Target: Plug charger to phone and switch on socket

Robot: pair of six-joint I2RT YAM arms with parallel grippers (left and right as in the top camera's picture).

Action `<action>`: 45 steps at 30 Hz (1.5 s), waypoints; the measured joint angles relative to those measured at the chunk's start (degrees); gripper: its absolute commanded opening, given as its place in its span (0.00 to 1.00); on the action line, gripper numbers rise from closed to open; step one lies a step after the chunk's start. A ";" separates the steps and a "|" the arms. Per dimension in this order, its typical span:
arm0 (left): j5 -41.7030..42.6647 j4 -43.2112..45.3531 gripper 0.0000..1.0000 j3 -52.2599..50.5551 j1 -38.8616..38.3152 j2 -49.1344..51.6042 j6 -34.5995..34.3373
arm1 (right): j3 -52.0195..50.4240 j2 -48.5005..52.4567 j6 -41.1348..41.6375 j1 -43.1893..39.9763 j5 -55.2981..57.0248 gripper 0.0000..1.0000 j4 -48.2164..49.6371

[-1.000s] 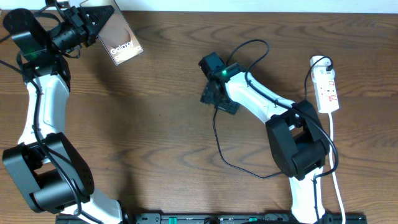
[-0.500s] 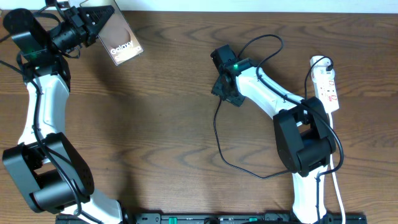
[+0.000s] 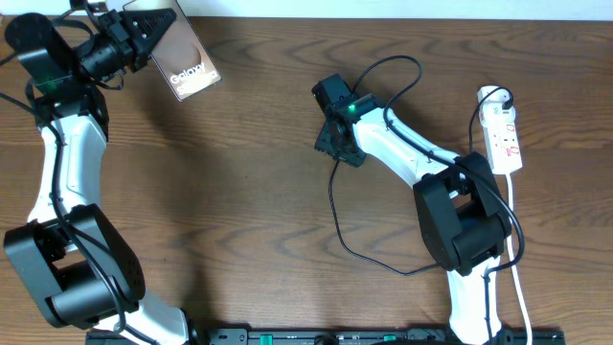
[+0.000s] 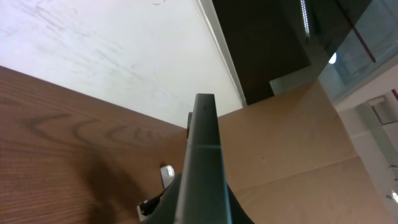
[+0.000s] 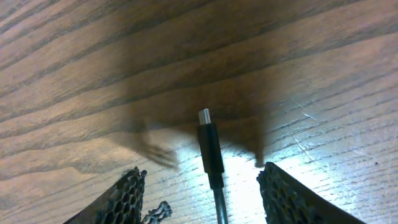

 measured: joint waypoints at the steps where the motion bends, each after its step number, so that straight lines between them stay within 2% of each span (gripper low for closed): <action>1: 0.00 0.00 0.07 0.00 0.00 0.00 0.00 | 0.00 0.02 0.07 0.00 0.02 0.51 0.00; 9: 0.00 0.00 0.07 0.00 0.00 0.00 0.00 | 0.26 1.33 0.11 0.02 -0.46 0.50 0.33; 10: 0.00 0.00 0.08 0.00 0.00 0.00 0.00 | 0.26 1.33 0.11 0.02 -0.48 0.47 0.37; 12: 0.00 -0.02 0.07 0.00 0.00 0.00 0.00 | 0.26 1.33 0.13 0.02 -0.50 0.40 0.37; 17: 0.00 0.00 0.07 0.00 0.00 0.00 0.00 | 0.26 1.49 0.42 0.00 -0.63 0.02 0.50; 26: 0.00 0.00 0.07 0.00 0.00 0.00 0.00 | 0.26 1.66 1.20 0.00 -1.60 0.01 0.96; 29: 0.02 0.00 0.07 0.00 0.00 0.00 0.00 | 0.26 1.88 -0.37 0.00 -5.03 0.01 3.19; 32: 0.00 0.00 0.07 0.00 0.00 0.00 0.00 | 0.15 2.54 -5.11 -0.28 -12.90 0.01 8.68; 38: 0.02 0.00 0.07 0.00 0.00 0.00 0.00 | -0.13 3.37 -20.00 -3.32 -44.46 0.01 23.15; 42: 0.07 0.00 0.08 0.00 0.00 0.00 0.00 | -0.13 3.37 -30.93 -5.11 -61.92 0.01 26.10; 45: 0.70 0.00 0.07 0.00 0.00 0.00 0.00 | -0.13 3.37 -42.66 -4.96 -75.25 0.01 26.16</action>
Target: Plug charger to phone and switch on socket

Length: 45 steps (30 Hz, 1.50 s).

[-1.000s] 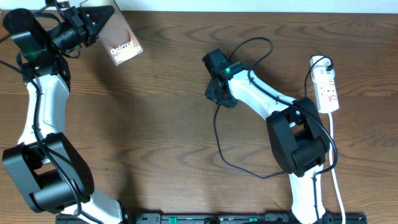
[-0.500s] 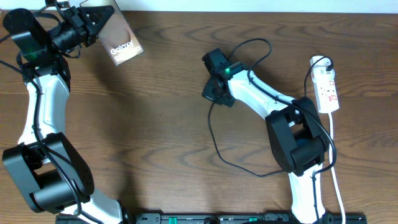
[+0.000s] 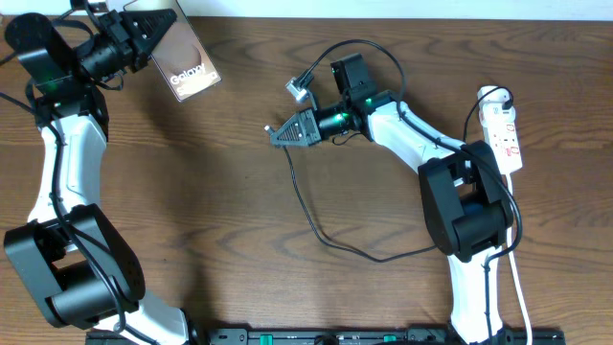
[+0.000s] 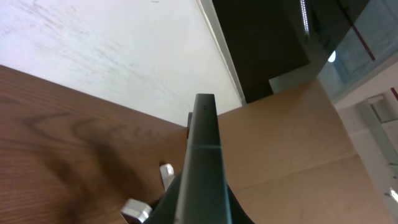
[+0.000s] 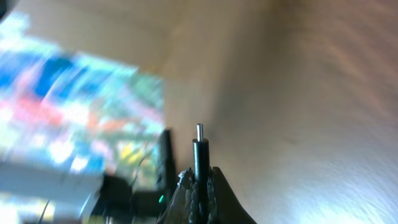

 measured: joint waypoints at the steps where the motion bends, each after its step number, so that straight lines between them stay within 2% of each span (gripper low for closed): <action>1: 0.31 0.00 0.07 0.00 0.00 0.00 0.02 | 0.00 0.00 -2.25 0.11 -2.36 0.01 0.04; 3: 0.90 0.02 0.07 0.00 0.00 0.00 0.00 | 0.00 0.00 -8.96 0.92 -8.92 0.01 0.07; 5: 1.03 0.00 0.08 0.00 0.00 0.00 0.07 | -0.02 0.00 -11.32 1.33 -11.30 0.01 0.50; 11: 1.25 0.02 0.07 0.00 0.00 0.00 1.53 | -0.13 0.00 -12.17 2.82 -13.94 0.01 6.10; 16: 1.22 -0.02 0.08 0.00 0.00 0.00 1.92 | -0.31 0.00 -3.17 3.96 -14.49 0.01 20.74; 23: -1.27 0.02 0.07 0.00 -0.02 0.00 0.13 | -0.48 0.00 17.79 4.13 -10.08 0.01 42.25; 28: -3.85 0.00 0.08 0.00 -0.61 0.00 -0.44 | -0.50 0.00 32.04 4.15 -5.73 0.01 52.06; 33: -5.90 -0.04 0.07 0.00 -2.82 0.00 -0.46 | -0.48 0.00 42.10 4.68 -3.15 0.01 61.81; 37: -6.97 0.28 0.07 0.00 -4.26 0.00 -0.42 | -0.48 0.00 47.74 5.38 -2.10 0.01 65.79; 45: -7.72 3.28 0.07 0.00 -4.02 0.00 -0.42 | -0.48 0.00 51.17 5.46 -1.81 0.01 67.47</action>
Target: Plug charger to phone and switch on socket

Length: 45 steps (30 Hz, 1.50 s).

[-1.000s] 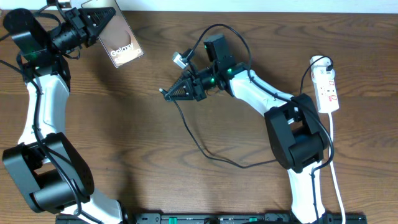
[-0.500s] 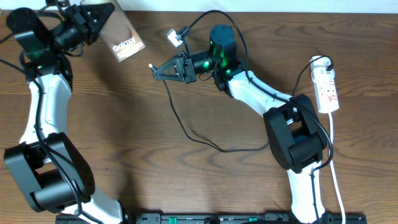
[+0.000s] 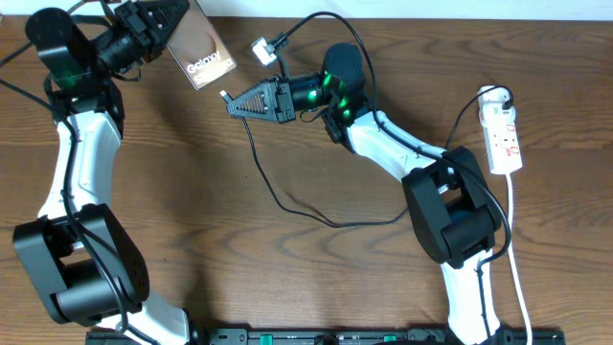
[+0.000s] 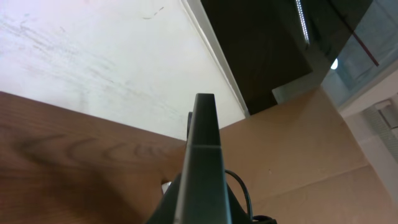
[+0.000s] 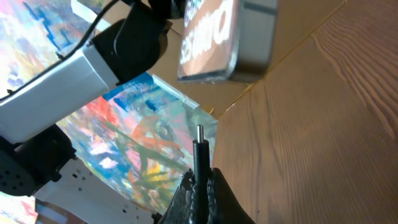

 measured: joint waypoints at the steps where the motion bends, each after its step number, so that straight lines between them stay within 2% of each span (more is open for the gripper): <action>1: -0.17 0.00 0.07 0.00 0.00 0.00 -0.02 | 0.00 0.00 0.28 0.00 0.02 0.01 0.33; 18: -1.03 0.09 0.07 0.00 0.00 0.00 -0.94 | 0.00 0.00 6.38 0.00 4.76 0.01 3.21; 45: -1.18 0.09 0.08 0.00 0.00 0.00 -1.14 | 0.00 0.00 9.01 0.04 6.19 0.01 6.51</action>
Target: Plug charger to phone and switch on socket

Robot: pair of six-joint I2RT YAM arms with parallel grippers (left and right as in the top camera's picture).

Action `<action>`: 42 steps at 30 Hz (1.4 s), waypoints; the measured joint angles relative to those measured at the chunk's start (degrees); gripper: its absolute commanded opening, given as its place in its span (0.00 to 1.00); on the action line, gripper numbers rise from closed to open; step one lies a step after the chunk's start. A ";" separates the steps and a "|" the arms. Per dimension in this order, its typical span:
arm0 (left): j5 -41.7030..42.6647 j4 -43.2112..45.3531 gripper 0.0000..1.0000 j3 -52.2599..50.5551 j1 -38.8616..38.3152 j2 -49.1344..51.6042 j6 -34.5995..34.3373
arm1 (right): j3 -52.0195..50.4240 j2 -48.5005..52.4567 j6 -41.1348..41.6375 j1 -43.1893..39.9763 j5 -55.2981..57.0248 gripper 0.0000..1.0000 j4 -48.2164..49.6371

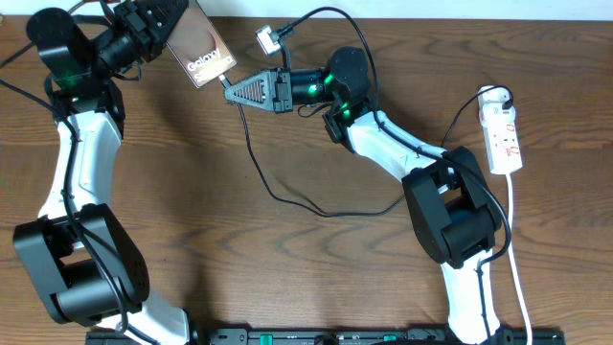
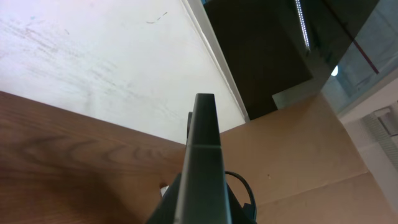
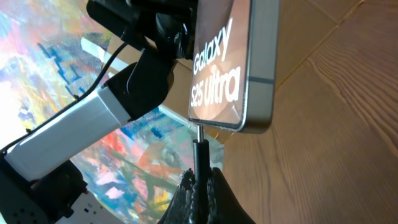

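Note:
The phone [image 1: 203, 56], brown with "Galaxy" lettering, is held off the table at the back left by my left gripper [image 1: 158, 21], which is shut on it. Seen edge-on, the phone [image 2: 202, 162] fills the left wrist view. My right gripper [image 1: 230, 94] is shut on the black charger plug [image 3: 200, 158], whose metal tip touches the phone's lower edge [image 3: 233, 121]. The black charger cable [image 1: 287, 196] loops across the table. A white socket strip [image 1: 502, 139] lies at the right edge.
A white adapter block [image 1: 266, 40] hangs on the cable near the table's back edge. The socket strip's white cord [image 1: 517, 268] runs down the right side. Both arms stretch over the back half of the wooden table [image 1: 239, 278].
My right gripper has moved the plug a little closer to the phone, and its tip now meets the phone's lower edge. The left gripper and phone have barely shifted.
At first my right gripper was open over the plug lying on the table, and the left held the phone raised at back left. Then the right was shut on the plug, lifted. Later both were nearer each other; now the plug tip touches the phone.

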 measured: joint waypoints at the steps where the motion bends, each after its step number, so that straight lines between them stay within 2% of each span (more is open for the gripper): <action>1: 0.00 0.00 0.08 0.00 0.00 0.00 -0.02 | 0.00 0.00 0.02 0.00 0.00 0.01 0.00; 14: -0.92 -0.72 0.07 0.00 0.00 0.00 -4.33 | 0.00 0.00 0.22 0.11 0.00 0.01 0.11; 42: -0.85 -0.79 0.08 0.00 0.00 0.00 -4.35 | 0.00 0.00 2.14 0.15 0.57 0.01 1.40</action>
